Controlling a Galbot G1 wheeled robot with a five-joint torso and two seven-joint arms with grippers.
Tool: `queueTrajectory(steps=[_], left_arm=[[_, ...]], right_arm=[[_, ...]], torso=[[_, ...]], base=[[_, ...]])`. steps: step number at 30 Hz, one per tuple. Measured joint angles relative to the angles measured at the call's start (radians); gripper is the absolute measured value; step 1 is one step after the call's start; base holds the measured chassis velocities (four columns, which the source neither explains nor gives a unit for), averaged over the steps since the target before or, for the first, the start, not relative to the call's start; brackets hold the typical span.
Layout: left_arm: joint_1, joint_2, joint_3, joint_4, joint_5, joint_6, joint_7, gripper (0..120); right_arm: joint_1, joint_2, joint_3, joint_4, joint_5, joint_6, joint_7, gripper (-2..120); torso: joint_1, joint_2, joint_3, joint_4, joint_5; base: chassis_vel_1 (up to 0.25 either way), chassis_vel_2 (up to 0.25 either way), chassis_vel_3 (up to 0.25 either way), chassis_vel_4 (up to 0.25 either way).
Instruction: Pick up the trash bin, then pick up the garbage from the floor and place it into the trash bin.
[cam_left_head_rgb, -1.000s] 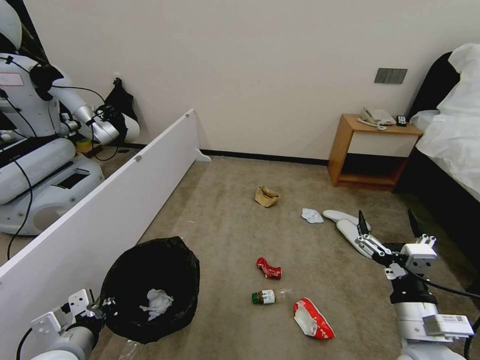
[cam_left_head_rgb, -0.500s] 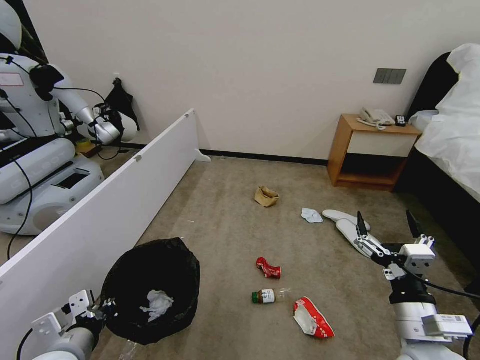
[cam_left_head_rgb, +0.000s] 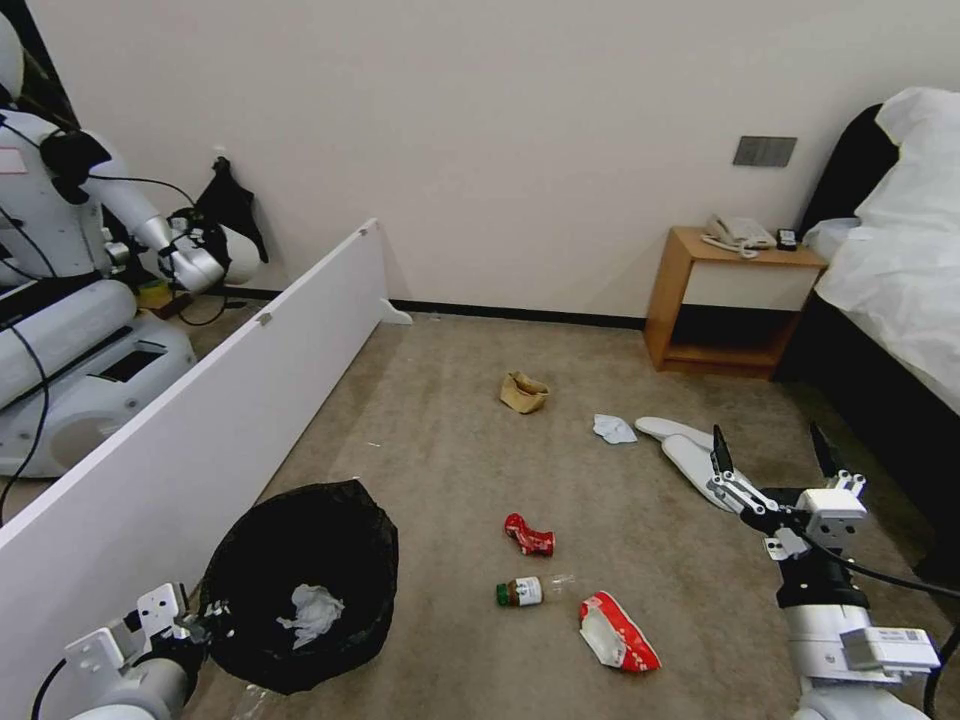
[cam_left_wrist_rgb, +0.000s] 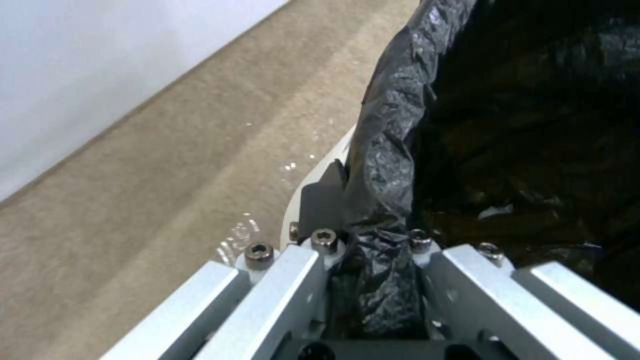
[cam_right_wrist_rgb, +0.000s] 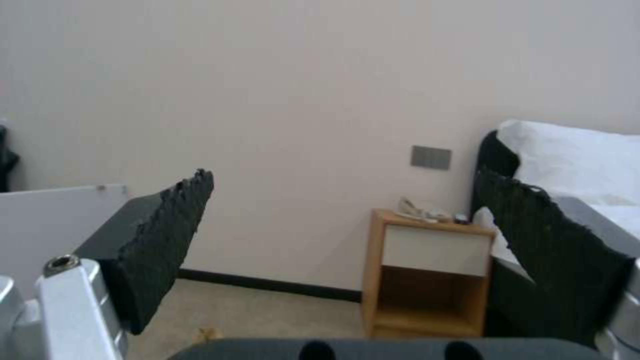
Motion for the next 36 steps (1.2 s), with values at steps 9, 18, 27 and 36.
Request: queueTrajectory(steps=[9, 18, 27, 36], left_arm=[[-0.003, 0.0, -0.005, 0.005, -0.001, 0.0, 0.0, 2], [-0.004, 0.008, -0.03, 0.014, -0.011, 0.0, -0.006, 2], [0.001, 0.012, -0.057, 0.009, -0.023, 0.0, -0.007, 2], [0.01, 0.024, -0.089, 0.006, -0.034, 0.0, -0.007, 2]], right_arm=[[0.004, -0.001, -0.001, -0.01, -0.001, 0.001, 0.0, 100], [0.017, -0.039, -0.01, -0.02, 0.015, -0.042, 0.0, 100], [0.036, -0.203, -0.044, 0.022, 0.194, -0.312, 0.049, 100], [0.132, -0.371, -0.114, 0.049, 0.585, -0.754, 0.137, 100]], torso=[[0.0, 0.0, 0.0, -0.0008, 0.0], [0.0, 0.0, 0.0, -0.0002, 0.0001], [0.0, 0.0, 0.0, 0.0, 0.0001], [0.0, 0.0, 0.0, 0.0, 0.0001]], base=[[-0.059, -0.065, -0.063, -0.065], [0.0, 0.0, 0.0, 0.0], [0.0, 0.0, 0.0, 0.0], [0.0, 0.0, 0.0, 0.0]])
